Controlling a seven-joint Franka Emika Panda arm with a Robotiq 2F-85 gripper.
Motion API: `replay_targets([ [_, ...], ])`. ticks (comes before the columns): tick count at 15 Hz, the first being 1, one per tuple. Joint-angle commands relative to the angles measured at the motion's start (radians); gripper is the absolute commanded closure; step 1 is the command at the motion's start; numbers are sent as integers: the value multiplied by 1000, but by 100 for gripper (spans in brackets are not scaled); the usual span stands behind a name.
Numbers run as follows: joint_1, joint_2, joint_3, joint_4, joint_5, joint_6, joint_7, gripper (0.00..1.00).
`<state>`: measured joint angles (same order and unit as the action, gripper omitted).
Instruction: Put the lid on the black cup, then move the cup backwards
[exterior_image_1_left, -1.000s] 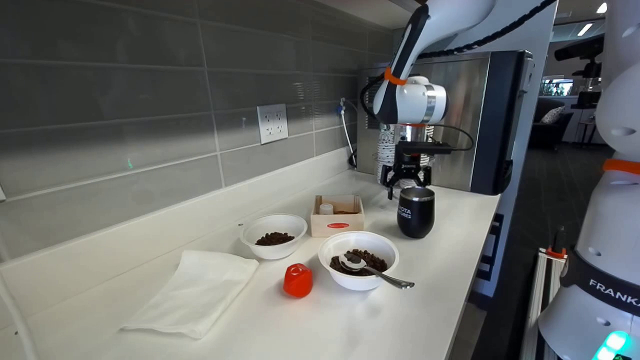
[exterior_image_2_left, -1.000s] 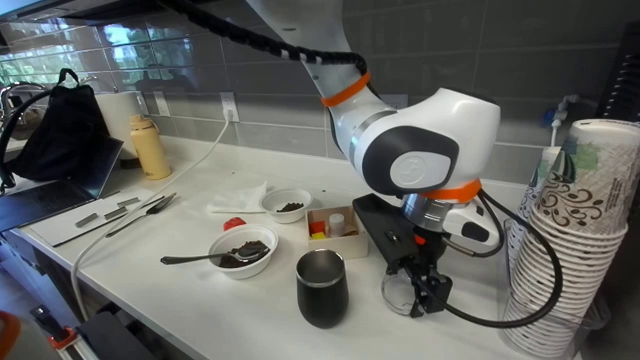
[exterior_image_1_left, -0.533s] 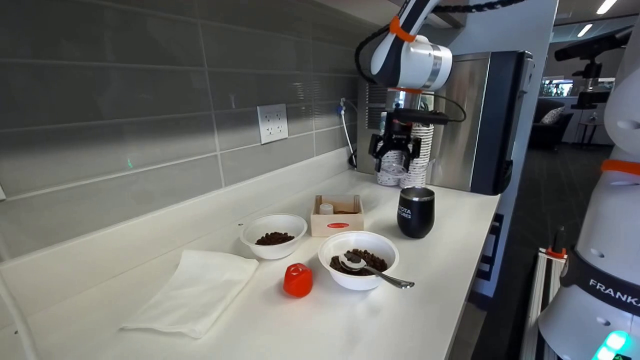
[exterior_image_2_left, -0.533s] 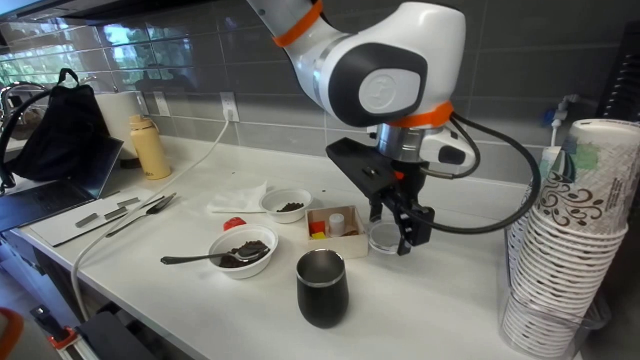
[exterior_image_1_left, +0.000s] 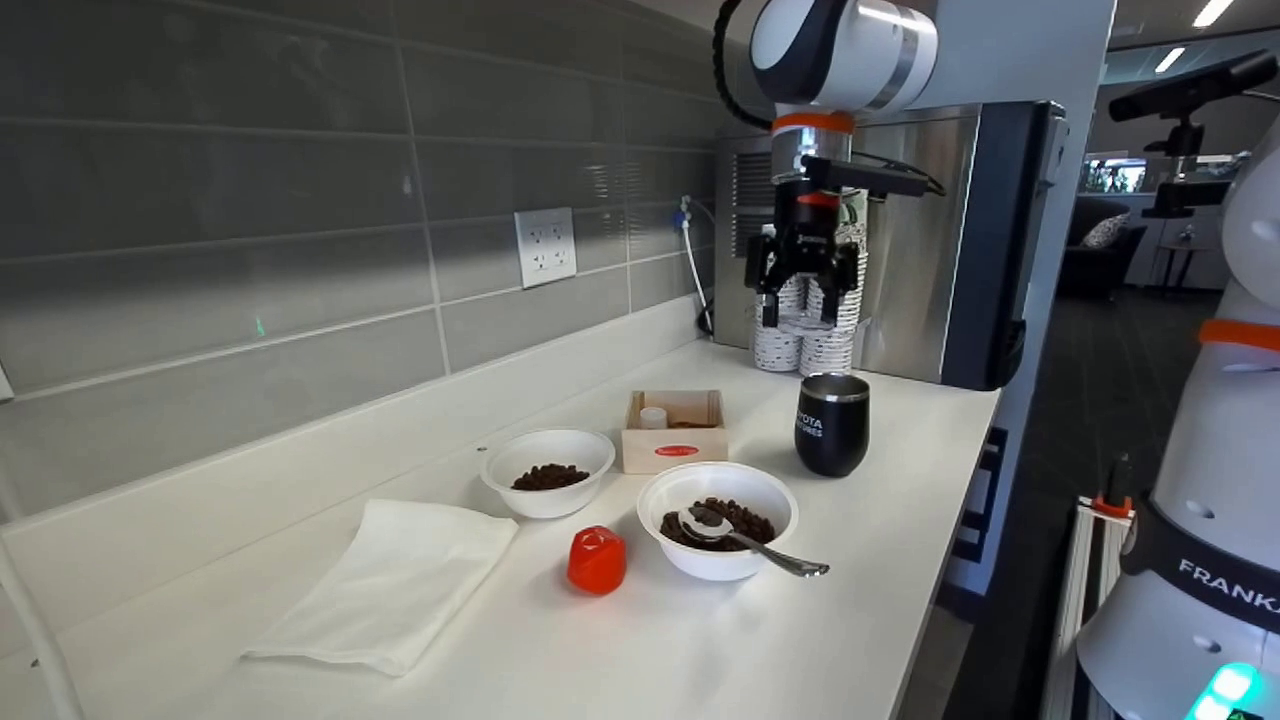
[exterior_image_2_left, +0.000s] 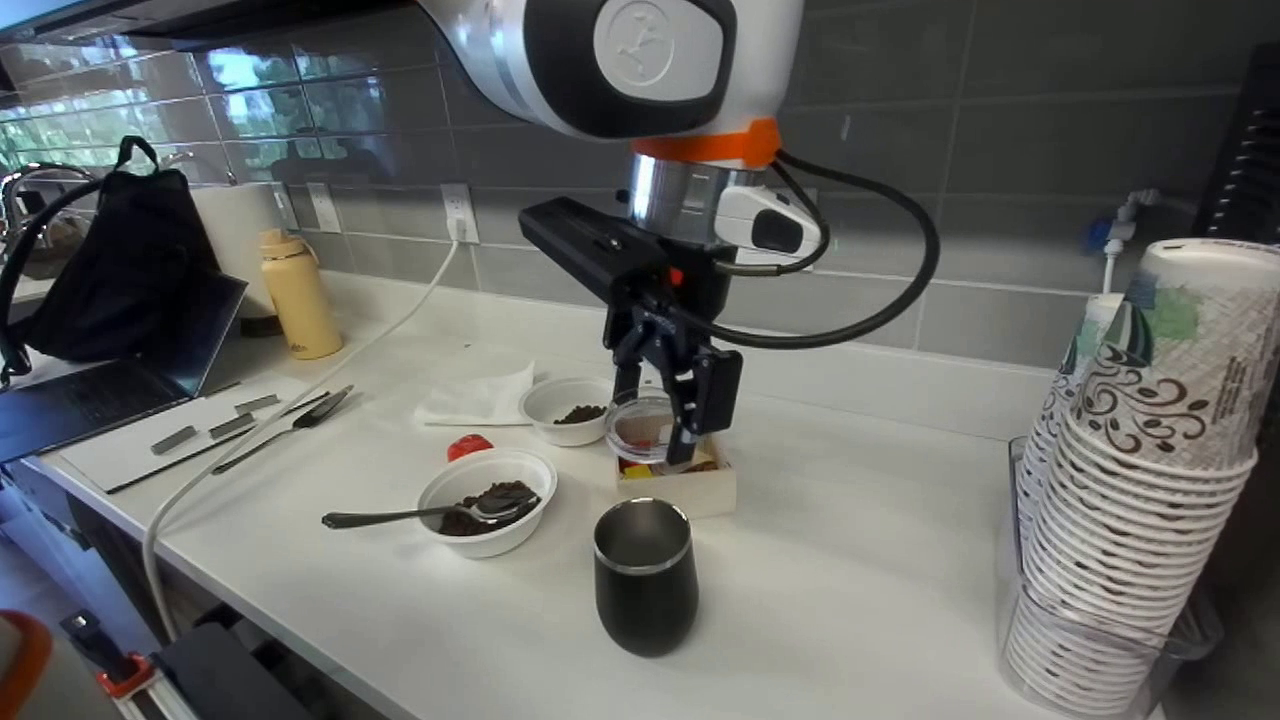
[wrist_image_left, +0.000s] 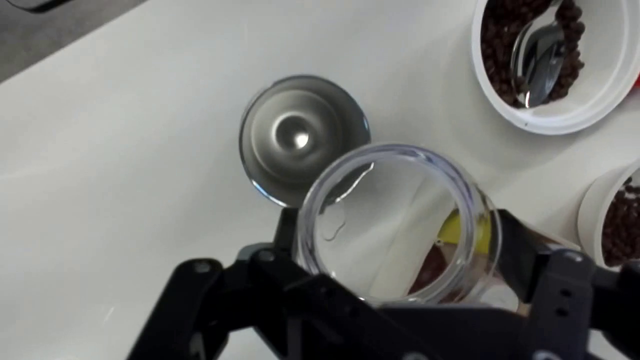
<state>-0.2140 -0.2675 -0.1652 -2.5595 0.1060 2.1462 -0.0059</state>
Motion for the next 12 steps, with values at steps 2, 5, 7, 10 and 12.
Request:
replay_targets([
  [2,-17,-95,5,-89,-87,-52,74,33],
  [5,-34,-89,-5,-125,-115,-3,88,33],
  [7,-43,-75,-13,-141,-119,41,91,33],
  [10,-47,-53,-25,-153,-104,108,78,33],
  [12,-46,-41,-30,-156,-100,145,73,33],
])
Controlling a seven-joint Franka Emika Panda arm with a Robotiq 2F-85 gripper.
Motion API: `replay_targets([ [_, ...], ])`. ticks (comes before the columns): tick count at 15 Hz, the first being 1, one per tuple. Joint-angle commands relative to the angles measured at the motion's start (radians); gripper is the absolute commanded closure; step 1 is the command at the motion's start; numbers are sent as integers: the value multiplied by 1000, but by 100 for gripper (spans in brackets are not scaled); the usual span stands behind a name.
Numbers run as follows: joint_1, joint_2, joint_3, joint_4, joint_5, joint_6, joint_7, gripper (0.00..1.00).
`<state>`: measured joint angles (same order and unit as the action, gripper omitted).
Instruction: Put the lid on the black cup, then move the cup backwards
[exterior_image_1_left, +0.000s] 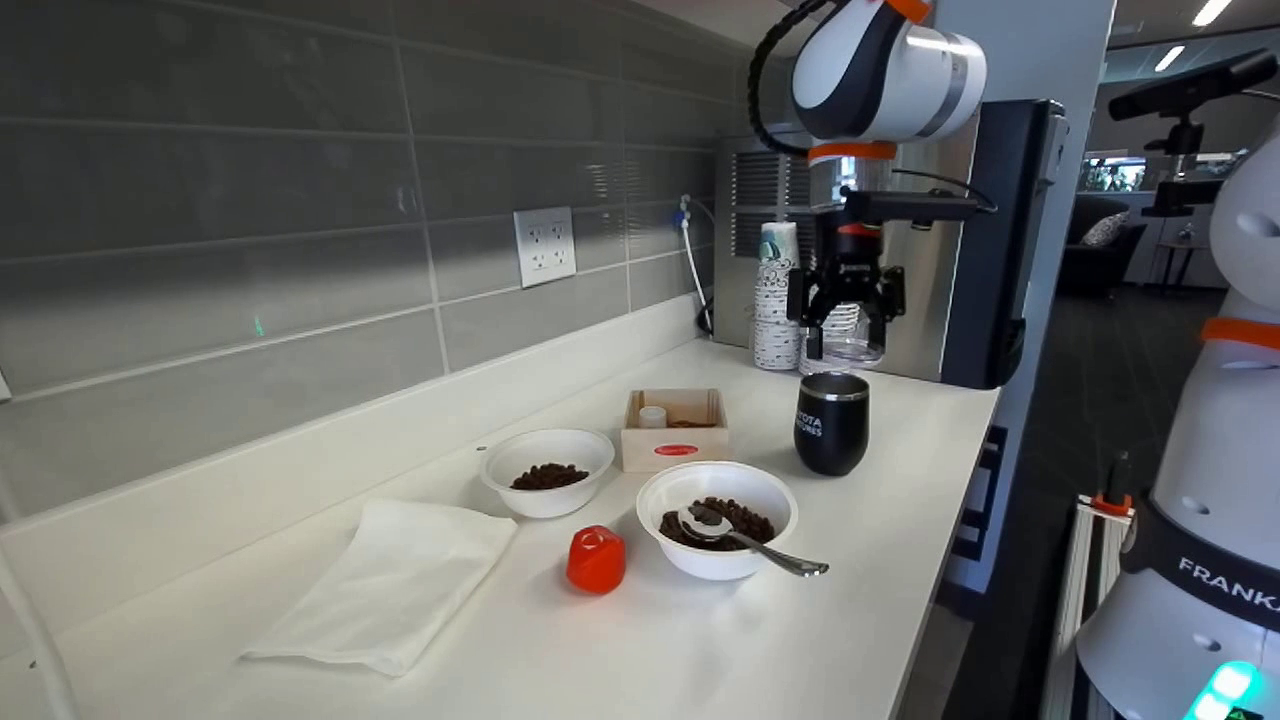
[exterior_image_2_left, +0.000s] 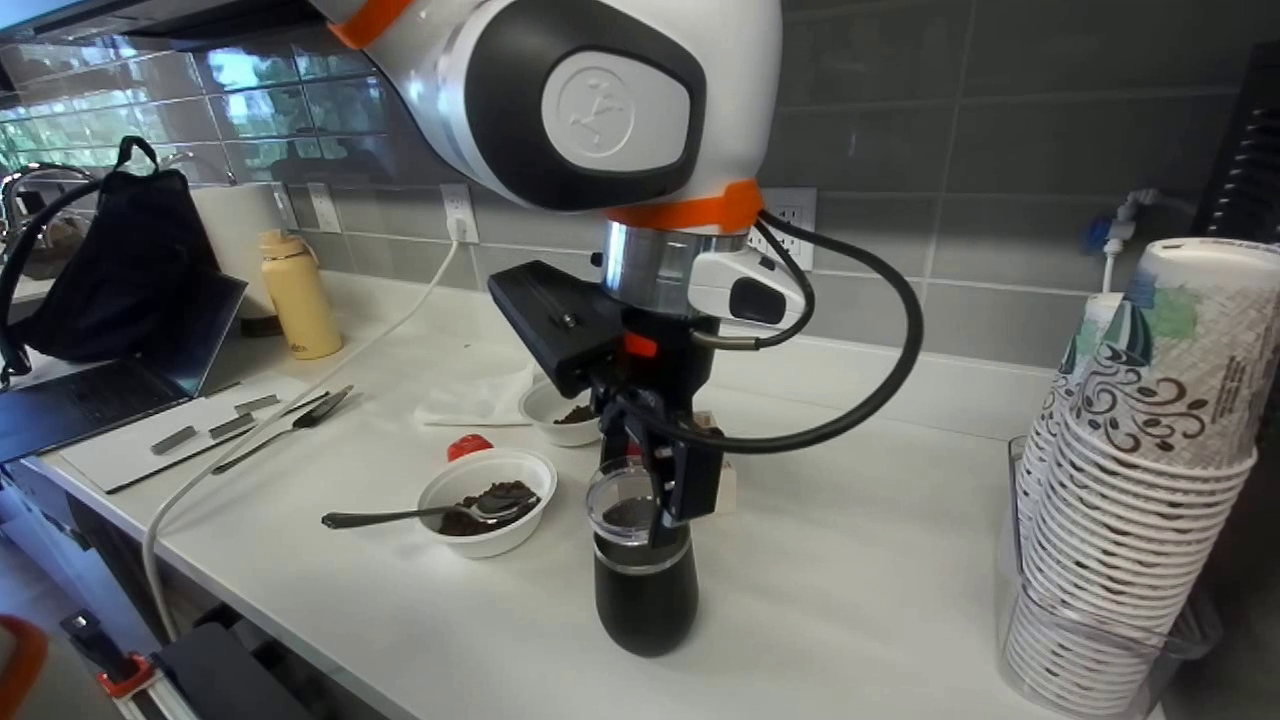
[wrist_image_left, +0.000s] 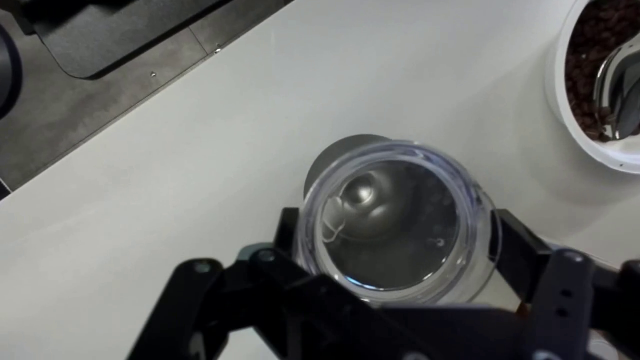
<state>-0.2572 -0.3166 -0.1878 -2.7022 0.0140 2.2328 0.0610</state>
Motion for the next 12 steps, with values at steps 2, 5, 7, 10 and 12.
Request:
replay_targets([
  [2,1,29,-9,-9,-4,93,4,33],
  [5,6,61,-7,-4,-1,125,6,33],
  [7,11,82,-6,-4,5,134,4,33],
  [10,21,99,-3,-3,12,145,2,33],
  [12,25,104,0,-2,14,152,2,33],
])
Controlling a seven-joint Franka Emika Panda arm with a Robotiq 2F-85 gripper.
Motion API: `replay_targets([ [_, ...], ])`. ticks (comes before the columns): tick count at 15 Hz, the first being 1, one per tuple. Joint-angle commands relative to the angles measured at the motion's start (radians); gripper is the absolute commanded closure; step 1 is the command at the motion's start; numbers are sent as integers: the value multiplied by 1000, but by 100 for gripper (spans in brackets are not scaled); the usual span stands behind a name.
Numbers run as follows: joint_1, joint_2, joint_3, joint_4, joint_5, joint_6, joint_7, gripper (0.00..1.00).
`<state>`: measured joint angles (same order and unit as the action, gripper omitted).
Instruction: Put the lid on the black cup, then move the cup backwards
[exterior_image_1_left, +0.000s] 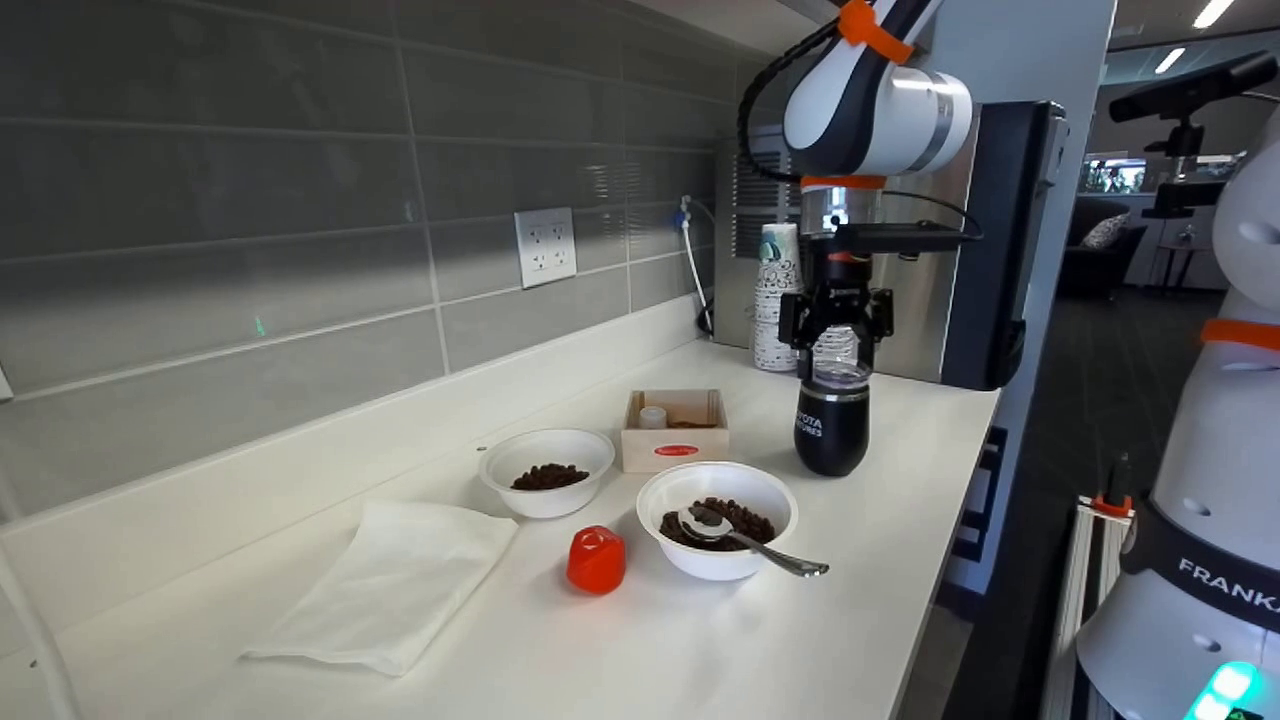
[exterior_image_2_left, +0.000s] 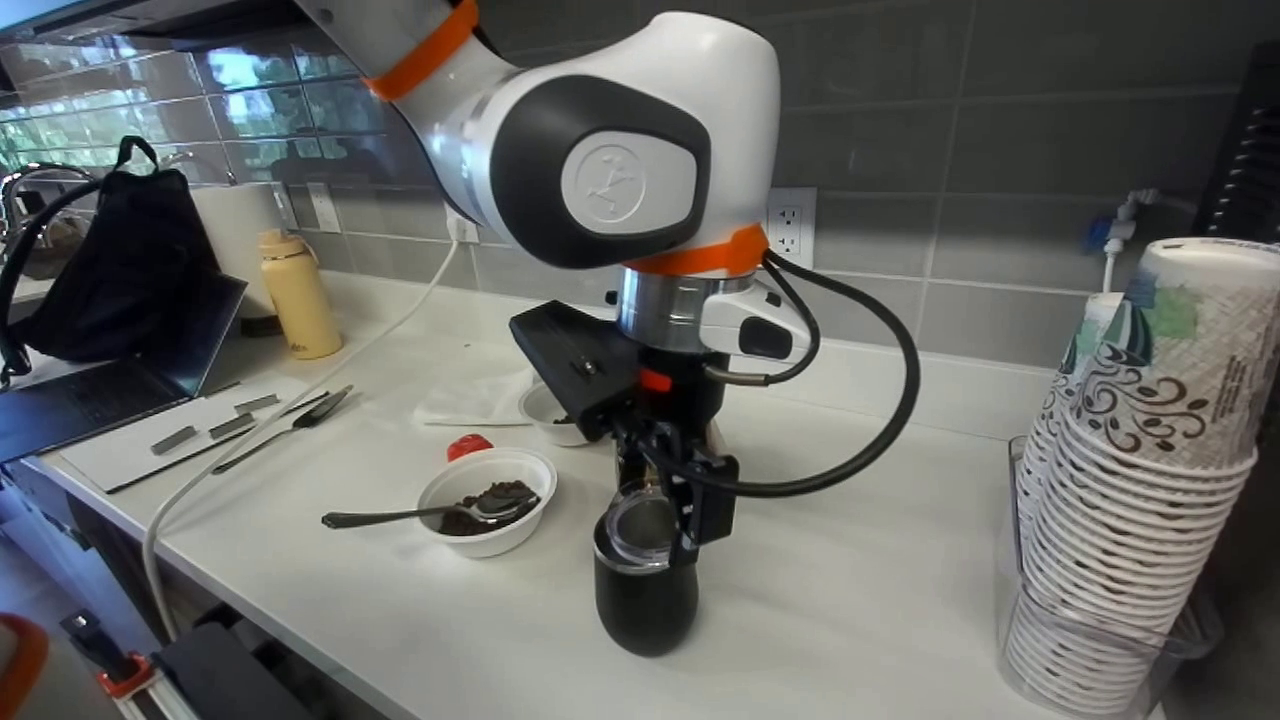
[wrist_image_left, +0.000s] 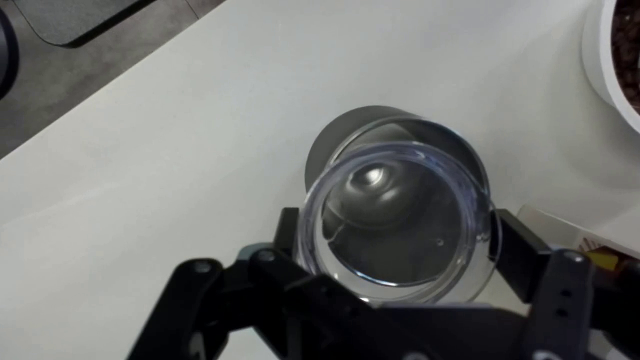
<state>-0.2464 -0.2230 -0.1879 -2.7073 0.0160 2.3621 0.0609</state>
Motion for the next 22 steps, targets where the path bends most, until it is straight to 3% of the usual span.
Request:
replay_targets([
  [1,15,10,1,3,11,26,2,33],
  [22,18,10,26,-8,-21,24,42,33],
])
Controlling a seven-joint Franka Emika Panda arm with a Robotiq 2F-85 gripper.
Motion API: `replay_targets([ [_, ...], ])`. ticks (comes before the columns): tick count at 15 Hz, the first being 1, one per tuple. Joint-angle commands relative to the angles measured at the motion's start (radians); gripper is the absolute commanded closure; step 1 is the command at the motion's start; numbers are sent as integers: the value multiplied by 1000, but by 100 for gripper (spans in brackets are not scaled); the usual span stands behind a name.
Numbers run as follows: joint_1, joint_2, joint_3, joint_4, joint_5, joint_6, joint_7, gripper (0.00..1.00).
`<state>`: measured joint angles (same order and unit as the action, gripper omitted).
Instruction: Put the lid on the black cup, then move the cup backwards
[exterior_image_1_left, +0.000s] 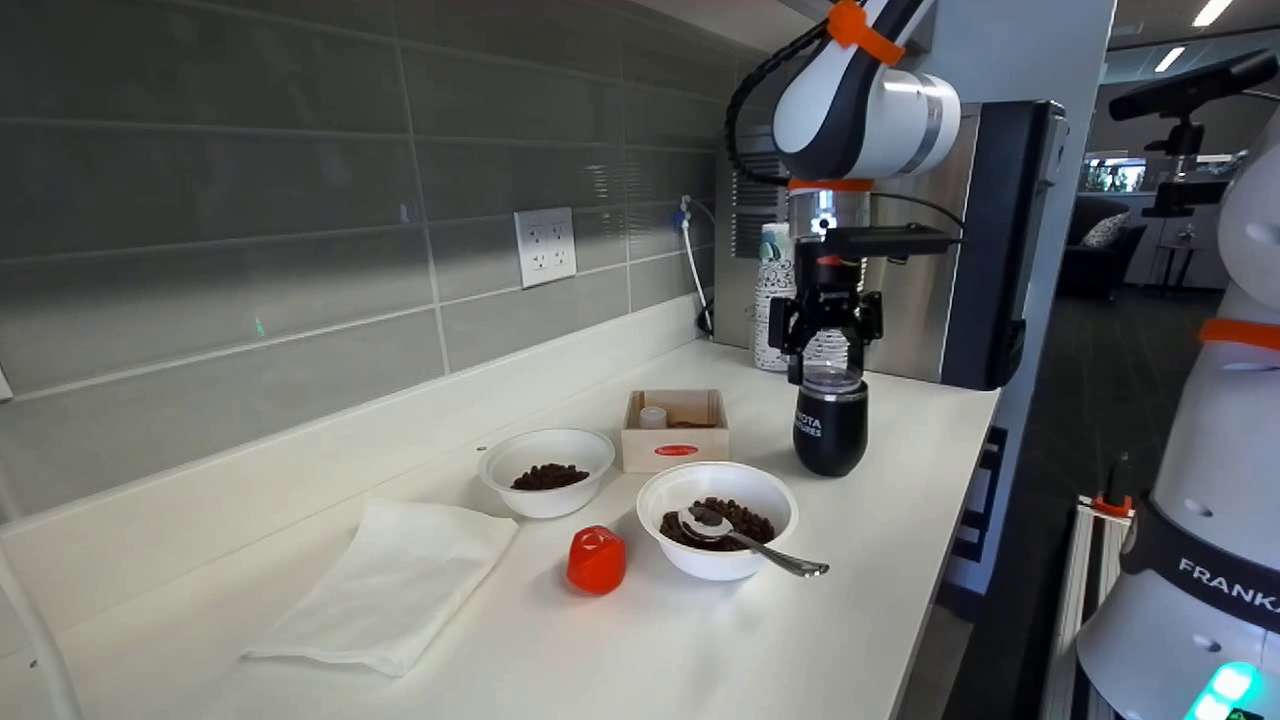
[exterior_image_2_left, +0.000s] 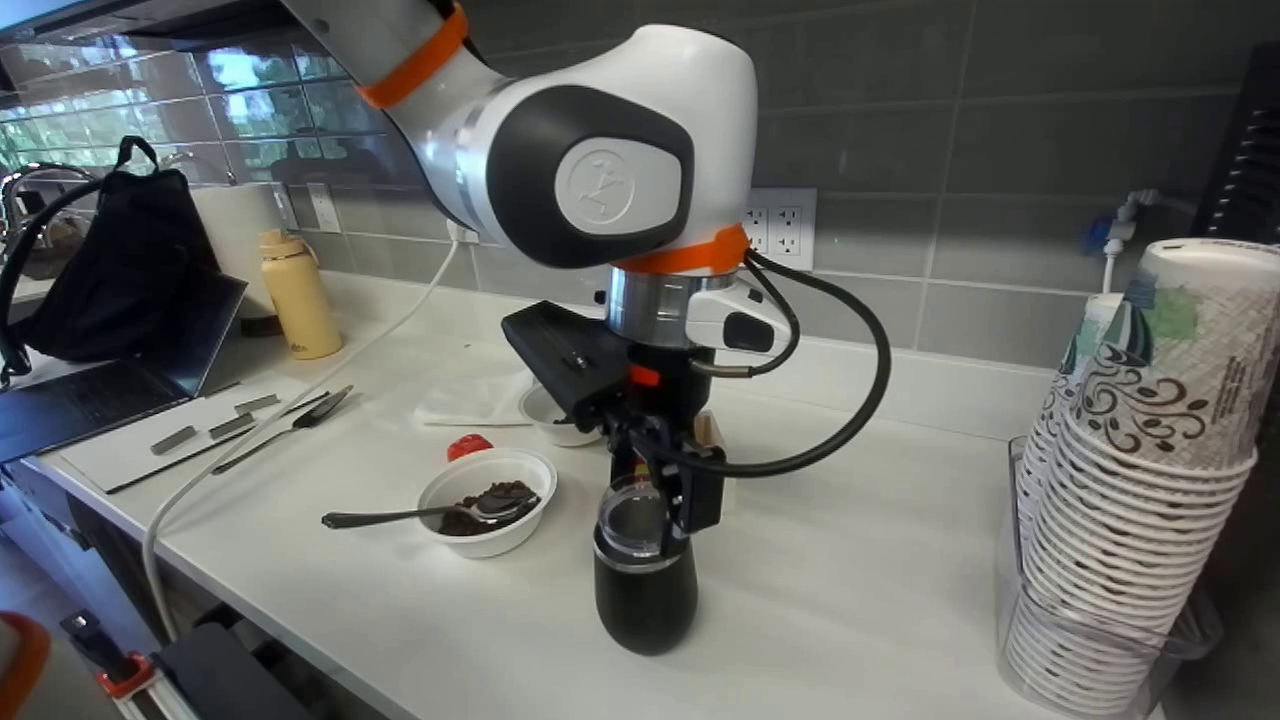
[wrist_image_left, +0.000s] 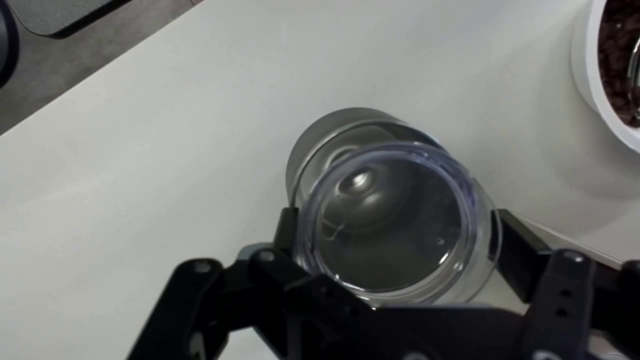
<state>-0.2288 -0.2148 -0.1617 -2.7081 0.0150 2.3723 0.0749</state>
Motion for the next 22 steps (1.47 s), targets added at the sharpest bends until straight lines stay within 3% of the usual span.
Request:
replay_targets([
  [1,0,3,0,-7,-22,13,32,33],
  [5,-3,9,0,-3,-27,8,45,33],
  [8,-5,9,0,-3,-30,8,55,2],
  [22,-5,14,2,-18,-41,15,72,0],
])
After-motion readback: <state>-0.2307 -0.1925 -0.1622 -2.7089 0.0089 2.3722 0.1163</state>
